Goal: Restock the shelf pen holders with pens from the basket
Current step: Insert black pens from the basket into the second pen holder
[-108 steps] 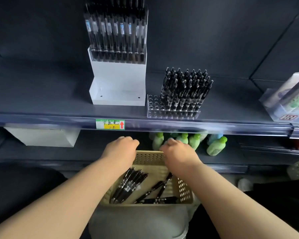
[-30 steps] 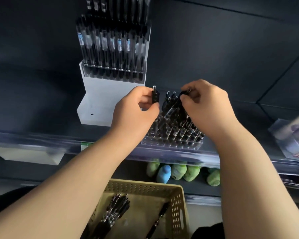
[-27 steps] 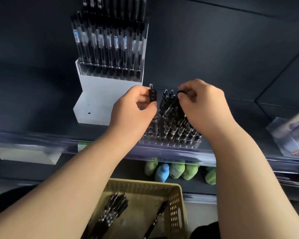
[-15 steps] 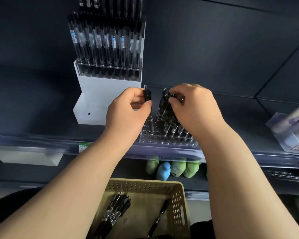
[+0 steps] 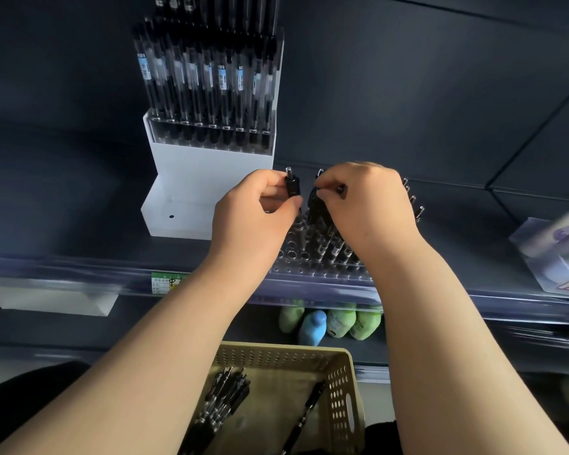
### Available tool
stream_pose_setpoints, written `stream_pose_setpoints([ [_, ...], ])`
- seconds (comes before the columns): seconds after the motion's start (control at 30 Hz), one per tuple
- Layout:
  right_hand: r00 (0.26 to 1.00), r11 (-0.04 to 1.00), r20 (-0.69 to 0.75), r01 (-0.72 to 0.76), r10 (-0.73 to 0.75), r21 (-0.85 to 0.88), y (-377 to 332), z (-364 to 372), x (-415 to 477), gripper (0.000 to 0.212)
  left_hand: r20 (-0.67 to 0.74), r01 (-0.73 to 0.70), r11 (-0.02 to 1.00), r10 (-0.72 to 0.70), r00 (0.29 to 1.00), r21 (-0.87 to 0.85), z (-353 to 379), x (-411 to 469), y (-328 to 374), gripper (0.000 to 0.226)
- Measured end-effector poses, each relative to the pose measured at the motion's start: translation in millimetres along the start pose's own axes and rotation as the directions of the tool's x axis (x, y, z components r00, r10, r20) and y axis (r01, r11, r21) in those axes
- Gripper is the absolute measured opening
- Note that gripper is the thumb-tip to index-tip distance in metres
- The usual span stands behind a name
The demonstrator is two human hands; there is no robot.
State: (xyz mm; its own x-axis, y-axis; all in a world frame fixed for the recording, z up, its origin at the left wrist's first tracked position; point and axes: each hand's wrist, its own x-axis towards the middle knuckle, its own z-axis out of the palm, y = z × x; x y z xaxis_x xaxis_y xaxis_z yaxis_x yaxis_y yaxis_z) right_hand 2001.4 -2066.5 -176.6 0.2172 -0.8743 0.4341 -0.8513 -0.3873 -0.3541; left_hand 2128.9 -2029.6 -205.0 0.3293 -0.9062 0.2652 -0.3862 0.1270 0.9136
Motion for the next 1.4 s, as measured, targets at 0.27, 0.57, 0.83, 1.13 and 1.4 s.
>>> stream_pose_setpoints([
  [0.27,0.997,0.999,-0.078,-0.022,0.025,0.035,2.1,-9.6,-2.7,0.017,0.050,-0.065,0.998,0.064,0.997,0.009,8.8,-3.8,2.5,0.020],
  [0.57,0.996,0.999,-0.075,-0.036,0.038,0.035,7.8,-12.6,-8.2,0.017,0.055,-0.119,0.992,0.117,0.992,0.031,15.3,-5.6,5.3,0.025],
  [0.83,0.999,1.000,-0.033,-0.028,0.028,0.001,8.6,-9.9,-6.7,0.022,0.072,-0.147,0.984,0.140,0.988,0.104,20.0,-9.0,1.3,0.025],
  [1.13,0.996,1.000,-0.090,-0.017,0.020,0.026,9.8,-11.0,-5.0,0.023,0.093,-0.040,0.983,0.024,0.995,0.182,33.6,-9.5,-16.2,0.020],
  [1.4,0.994,1.000,-0.114,0.002,-0.002,0.006,14.6,-12.5,-4.5,0.021,0.098,-0.037,0.977,0.017,0.995,0.208,34.1,-7.3,-16.3,0.015],
])
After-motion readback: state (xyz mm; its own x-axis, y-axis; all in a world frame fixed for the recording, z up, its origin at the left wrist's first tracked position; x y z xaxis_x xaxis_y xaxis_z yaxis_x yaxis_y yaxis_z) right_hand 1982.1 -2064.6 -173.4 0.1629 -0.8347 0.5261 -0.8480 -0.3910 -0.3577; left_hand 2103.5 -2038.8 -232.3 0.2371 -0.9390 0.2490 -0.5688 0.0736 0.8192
